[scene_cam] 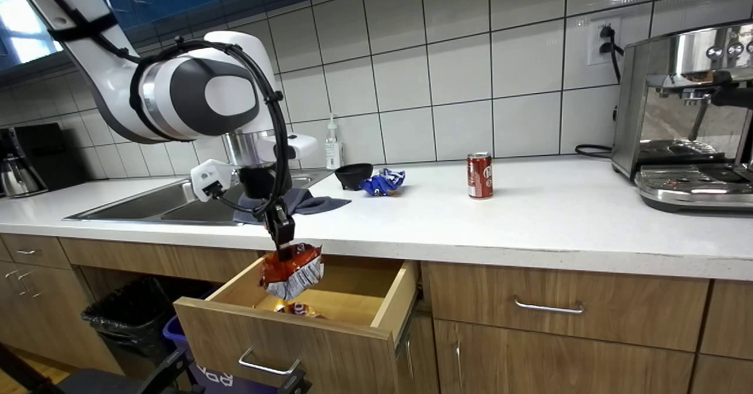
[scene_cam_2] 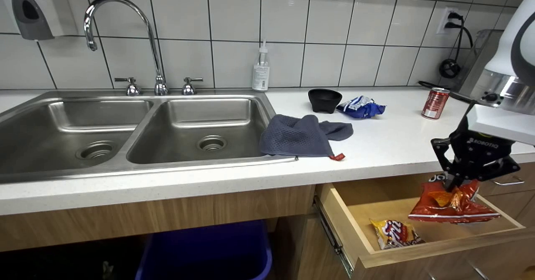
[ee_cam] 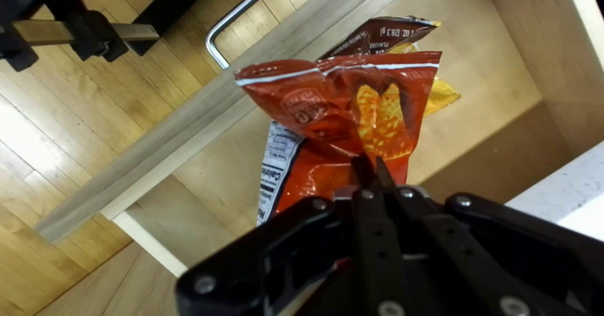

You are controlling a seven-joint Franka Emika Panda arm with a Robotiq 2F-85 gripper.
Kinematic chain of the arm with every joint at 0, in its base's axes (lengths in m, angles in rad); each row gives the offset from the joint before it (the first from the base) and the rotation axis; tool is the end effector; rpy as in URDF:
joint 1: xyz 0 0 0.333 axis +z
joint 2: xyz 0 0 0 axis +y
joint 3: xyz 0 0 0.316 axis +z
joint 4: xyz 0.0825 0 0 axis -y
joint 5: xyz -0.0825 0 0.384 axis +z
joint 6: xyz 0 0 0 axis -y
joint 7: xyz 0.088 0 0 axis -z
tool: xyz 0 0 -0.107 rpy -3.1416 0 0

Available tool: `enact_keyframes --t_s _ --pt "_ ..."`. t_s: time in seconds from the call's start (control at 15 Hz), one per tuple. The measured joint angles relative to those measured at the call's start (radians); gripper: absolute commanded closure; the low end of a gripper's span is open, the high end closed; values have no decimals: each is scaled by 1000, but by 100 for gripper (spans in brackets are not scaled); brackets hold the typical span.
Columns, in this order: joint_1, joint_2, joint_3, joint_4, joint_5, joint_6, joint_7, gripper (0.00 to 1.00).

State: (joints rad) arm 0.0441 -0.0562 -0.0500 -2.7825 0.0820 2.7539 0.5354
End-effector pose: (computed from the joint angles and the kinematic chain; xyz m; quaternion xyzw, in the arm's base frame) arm 0.3858 -0.0053 0.2304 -0.9526 0.3034 -0.0087 0.0204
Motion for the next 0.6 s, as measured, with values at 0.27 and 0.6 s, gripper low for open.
enact_keyframes --t_s 0.27,0.6 --pt "0 35 0 1 0 0 -2 100" --pt "0 64 0 16 0 0 -2 100"
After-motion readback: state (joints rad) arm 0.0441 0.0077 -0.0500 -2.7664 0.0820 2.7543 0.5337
